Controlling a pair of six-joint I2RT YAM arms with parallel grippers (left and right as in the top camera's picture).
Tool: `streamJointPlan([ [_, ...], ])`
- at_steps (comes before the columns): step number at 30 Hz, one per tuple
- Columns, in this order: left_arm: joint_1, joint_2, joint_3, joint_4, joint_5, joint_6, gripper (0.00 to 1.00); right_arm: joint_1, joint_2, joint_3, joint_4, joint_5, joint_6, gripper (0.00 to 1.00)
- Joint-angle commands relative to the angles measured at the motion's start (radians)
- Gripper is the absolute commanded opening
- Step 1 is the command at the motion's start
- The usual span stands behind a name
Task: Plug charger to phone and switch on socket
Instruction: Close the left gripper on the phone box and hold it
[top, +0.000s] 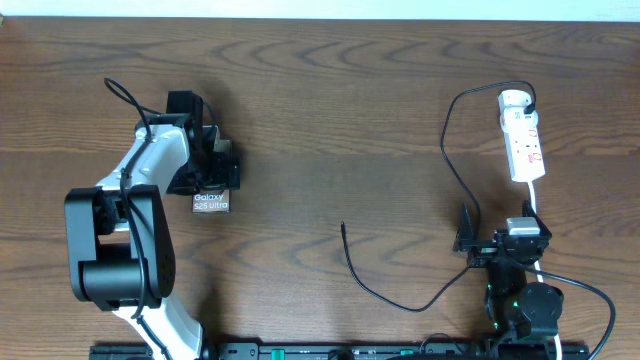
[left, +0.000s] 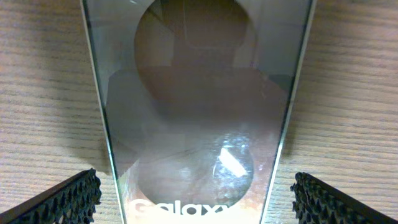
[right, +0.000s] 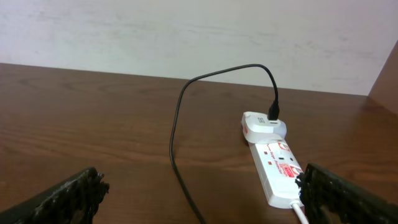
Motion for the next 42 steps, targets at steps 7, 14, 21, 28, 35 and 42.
streamJointPlan([
  [7,-0.001,0.012,-0.012,0.005,-0.046,-0.011,0.98,0.014,-0.006,-0.001,-0.005,0.008,0.012,0.99],
  [14,-0.001,0.012,-0.012,0.013,-0.046,-0.003,0.98,0.014,-0.006,-0.001,-0.005,0.008,0.012,0.99],
  [21,-0.001,0.012,-0.012,0.013,-0.046,-0.003,0.98,0.014,-0.006,-0.001,-0.005,0.008,0.012,0.99],
  [28,-0.001,0.04,-0.012,0.017,-0.046,-0.003,0.98,0.014,-0.006,-0.001,-0.005,0.008,0.012,0.99],
  [35,-0.001,0.06,-0.012,0.027,-0.046,-0.003,0.98,0.014,-0.006,-0.001,-0.005,0.008,0.012,0.99],
  [42,-0.001,0.06,-0.012,0.031,-0.046,0.02,0.98,0.014,-0.006,-0.001,-0.005,0.008,0.012,0.99],
])
